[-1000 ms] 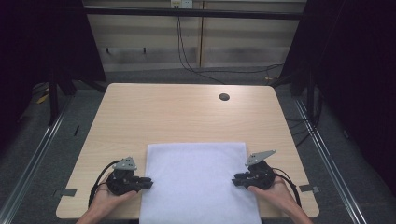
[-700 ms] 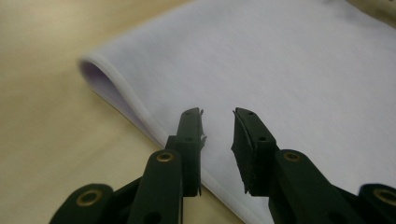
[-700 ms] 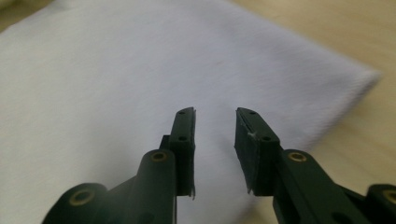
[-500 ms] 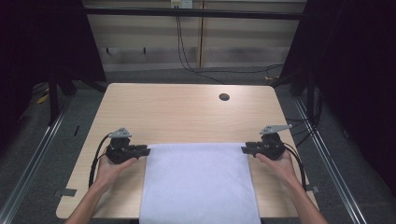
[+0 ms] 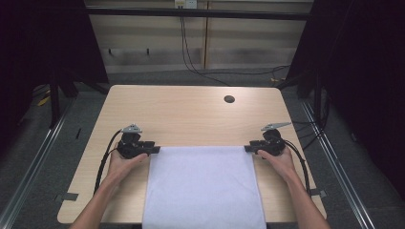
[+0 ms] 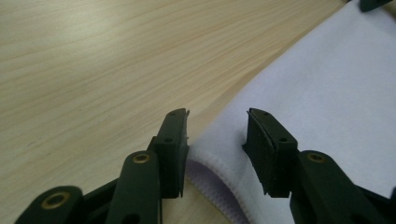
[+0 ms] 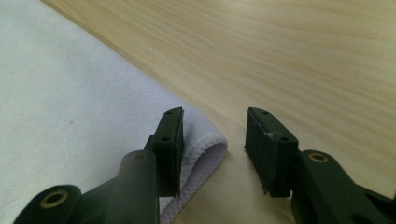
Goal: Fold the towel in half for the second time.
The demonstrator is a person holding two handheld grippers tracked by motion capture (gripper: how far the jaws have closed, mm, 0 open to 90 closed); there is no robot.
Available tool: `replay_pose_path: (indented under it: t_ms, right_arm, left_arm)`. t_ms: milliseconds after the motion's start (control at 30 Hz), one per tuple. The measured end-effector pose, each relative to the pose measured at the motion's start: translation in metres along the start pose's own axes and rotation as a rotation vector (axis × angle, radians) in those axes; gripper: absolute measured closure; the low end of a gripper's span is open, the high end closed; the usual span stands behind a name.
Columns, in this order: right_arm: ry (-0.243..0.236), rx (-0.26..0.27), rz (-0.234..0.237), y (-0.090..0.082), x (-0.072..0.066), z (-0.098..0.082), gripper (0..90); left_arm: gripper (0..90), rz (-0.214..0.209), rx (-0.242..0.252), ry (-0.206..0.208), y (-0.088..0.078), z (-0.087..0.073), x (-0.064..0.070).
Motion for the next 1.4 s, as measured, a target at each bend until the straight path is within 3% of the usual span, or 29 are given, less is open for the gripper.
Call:
replay_pose_path:
  t_ms: [133,300,367,500,533,667,700,733,900,933,1033,1233,1267,1400]
  right_arm:
    - [-0.028,0.0,0.003,0.003,-0.005,0.001,59.7]
    - [-0.043,-0.015,0.005,0.003,-0.009,0.0,66.7]
    - [-0.038,-0.027,-0.014,0.002,-0.009,0.0,69.4]
    - [-0.049,-0.047,-0.036,0.003,-0.015,0.0,77.1]
    - [-0.046,-0.05,-0.032,0.003,-0.016,0.0,79.5]
    - [-0.029,-0.046,-0.021,0.003,-0.017,0.0,83.7]
    - [-0.029,-0.046,-0.021,0.003,-0.017,0.0,83.7]
    - [-0.019,-0.047,-0.016,0.003,-0.018,-0.001,85.1]
    - [0.013,-0.02,0.006,0.0,-0.019,0.001,86.1]
    - [0.025,0.015,0.026,-0.005,-0.019,0.007,86.4]
    - [0.026,0.037,0.034,-0.01,-0.019,0.013,86.5]
    - [0.012,0.057,0.016,-0.009,-0.02,0.028,86.6]
    - [0.012,0.075,0.007,-0.012,-0.02,0.036,86.6]
    - [-0.003,0.105,-0.013,-0.024,-0.018,0.057,86.7]
  left_arm:
    - [55.1,-0.007,0.004,-0.035,0.001,-0.003,-0.005]
    - [55.2,0.003,-0.047,0.001,0.007,-0.007,0.0]
    - [55.6,0.014,-0.059,0.009,0.008,-0.009,-0.001]
    - [66.4,0.019,-0.076,0.025,0.006,-0.01,0.001]
    - [70.6,0.008,-0.098,0.036,0.004,-0.011,0.002]
    - [83.5,-0.03,-0.102,0.029,0.003,-0.013,0.004]
    - [84.1,-0.03,-0.102,0.029,0.003,-0.013,0.004]
    - [84.3,-0.056,-0.096,0.001,0.001,-0.015,0.002]
    - [84.5,-0.062,-0.098,-0.001,-0.004,-0.014,0.0]
    - [84.5,-0.065,-0.069,-0.015,-0.008,-0.008,-0.003]
    - [84.5,-0.071,-0.043,-0.018,-0.011,0.002,-0.003]
    - [84.5,-0.057,0.002,-0.019,-0.013,0.019,-0.005]
    - [84.6,-0.036,0.016,-0.027,-0.012,0.025,-0.009]
    - [84.6,-0.024,0.039,-0.038,-0.013,0.036,-0.012]
Point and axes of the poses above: each handheld gripper's, and its own axes: y roughly forward along the jaws, z roughly out of its top, x roughly to its right, the point moved 4 cm from there along y, roughly forward along the jaws, and after that the axes turned 3 degrees about x, right-handed, at the moved point
